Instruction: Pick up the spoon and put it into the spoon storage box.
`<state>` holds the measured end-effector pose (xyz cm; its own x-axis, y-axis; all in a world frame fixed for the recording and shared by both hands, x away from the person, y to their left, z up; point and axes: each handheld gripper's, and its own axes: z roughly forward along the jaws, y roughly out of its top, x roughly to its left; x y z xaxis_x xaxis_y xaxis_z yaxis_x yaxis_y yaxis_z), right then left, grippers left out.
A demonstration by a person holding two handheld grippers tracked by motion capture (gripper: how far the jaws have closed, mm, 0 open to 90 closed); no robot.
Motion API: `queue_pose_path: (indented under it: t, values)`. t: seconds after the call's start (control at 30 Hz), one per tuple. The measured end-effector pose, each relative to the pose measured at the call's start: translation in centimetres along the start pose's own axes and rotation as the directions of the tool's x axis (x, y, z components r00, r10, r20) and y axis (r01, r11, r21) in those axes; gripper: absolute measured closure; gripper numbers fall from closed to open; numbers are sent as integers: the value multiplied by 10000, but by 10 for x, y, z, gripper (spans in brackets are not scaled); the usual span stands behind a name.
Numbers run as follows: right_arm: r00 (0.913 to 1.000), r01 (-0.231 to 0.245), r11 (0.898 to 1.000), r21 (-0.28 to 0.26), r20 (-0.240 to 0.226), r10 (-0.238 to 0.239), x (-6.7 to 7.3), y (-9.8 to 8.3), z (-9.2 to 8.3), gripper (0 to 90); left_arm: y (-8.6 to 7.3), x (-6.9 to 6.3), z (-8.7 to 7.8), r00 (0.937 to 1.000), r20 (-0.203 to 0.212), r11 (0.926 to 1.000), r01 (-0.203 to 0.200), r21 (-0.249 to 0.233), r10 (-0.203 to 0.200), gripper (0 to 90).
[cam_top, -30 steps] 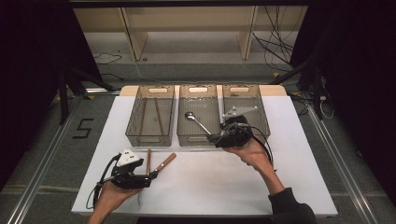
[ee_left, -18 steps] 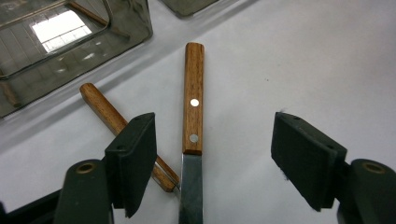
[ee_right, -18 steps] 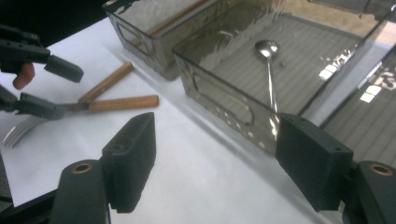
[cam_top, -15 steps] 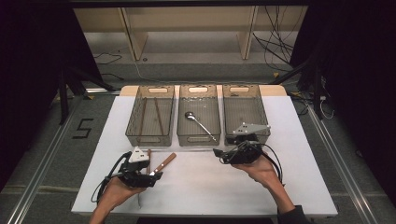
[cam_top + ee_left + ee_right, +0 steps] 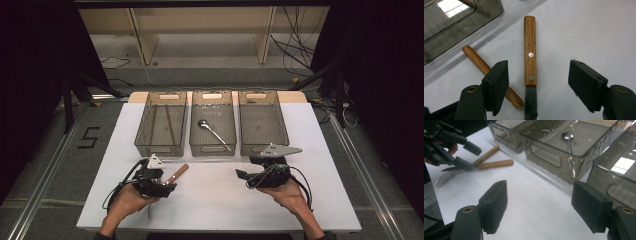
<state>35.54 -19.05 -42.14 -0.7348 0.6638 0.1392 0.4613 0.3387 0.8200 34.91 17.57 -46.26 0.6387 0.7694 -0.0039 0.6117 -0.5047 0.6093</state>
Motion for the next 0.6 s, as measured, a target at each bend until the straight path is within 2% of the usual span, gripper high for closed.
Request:
queue_pose_path:
  t: [0.23, 0.33, 0.6]
  values:
    - [9998, -192, 9998, -16, 52, 192, -4, -12, -5, 295, 7, 1, 2, 9998, 56, 9986, -183, 492, 180, 324]
    - [9997, -220, 9997, -55, 59, 220, -5, -15, -8, 293, 10, 1, 4, 9993, 73, 9961, -359, 802, 355, 319]
    - [9996, -266, 9996, -37, -3, 266, -3, -20, -11, 293, 15, 4, 6, 9986, 171, 9904, -523, 1280, 505, 300]
